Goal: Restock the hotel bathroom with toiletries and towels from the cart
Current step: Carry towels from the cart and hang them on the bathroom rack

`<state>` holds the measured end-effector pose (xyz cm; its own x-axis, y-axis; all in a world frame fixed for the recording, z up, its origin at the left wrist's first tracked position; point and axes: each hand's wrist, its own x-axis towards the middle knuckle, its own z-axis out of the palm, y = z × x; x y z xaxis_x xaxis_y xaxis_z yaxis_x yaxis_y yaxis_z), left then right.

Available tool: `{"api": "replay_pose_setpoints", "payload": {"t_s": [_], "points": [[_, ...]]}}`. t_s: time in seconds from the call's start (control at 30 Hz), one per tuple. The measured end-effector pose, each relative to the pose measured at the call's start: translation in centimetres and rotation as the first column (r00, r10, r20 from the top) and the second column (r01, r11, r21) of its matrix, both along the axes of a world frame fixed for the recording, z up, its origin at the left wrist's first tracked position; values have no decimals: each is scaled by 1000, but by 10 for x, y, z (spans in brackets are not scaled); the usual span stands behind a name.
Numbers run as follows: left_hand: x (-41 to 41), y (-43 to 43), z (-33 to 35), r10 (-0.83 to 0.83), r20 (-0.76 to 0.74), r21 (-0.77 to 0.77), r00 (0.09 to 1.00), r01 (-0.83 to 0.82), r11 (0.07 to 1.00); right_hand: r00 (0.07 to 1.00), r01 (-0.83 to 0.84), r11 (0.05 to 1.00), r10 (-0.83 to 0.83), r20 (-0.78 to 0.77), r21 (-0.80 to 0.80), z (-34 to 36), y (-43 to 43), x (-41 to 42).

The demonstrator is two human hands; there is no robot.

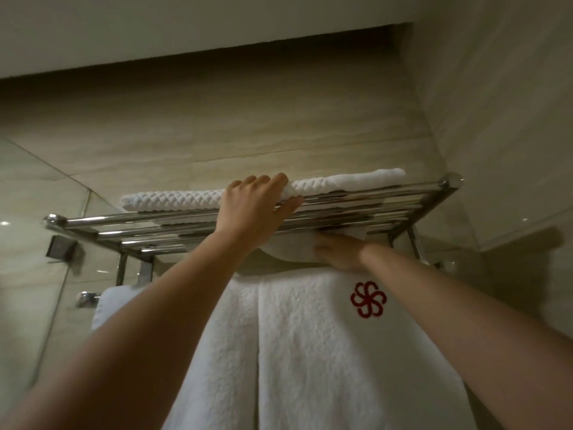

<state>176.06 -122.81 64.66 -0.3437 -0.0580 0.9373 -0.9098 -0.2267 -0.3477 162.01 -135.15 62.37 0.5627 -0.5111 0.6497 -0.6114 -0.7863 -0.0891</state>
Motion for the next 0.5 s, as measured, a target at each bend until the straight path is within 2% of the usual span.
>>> {"api": "replay_pose_setpoints", "payload": {"t_s": [0.07,0.13,0.23,0.33,0.4,0.5], "points": [[-1,-3,-3,5,-5,-28,1000,-5,1000,1000,3,999,-3,1,-54,4,-13,3],[-3,-5,-5,-6,-12,-46,1000,5,999,995,95,984,-97,-7,-153,8,-26,8],[-2,-6,-6,-18,-16,-67,1000,17,998,957,289,914,-280,73,-286,12,-43,22],[0,-9,-9,-26,4,-90,1000,26,996,910,414,823,-391,139,-390,13,-56,36],[1,-11,-10,-16,18,-98,1000,17,995,890,452,794,-432,145,-406,17,-65,41],[2,-11,-10,-15,26,-102,1000,17,995,891,454,827,-432,143,-331,24,-75,46]]}}
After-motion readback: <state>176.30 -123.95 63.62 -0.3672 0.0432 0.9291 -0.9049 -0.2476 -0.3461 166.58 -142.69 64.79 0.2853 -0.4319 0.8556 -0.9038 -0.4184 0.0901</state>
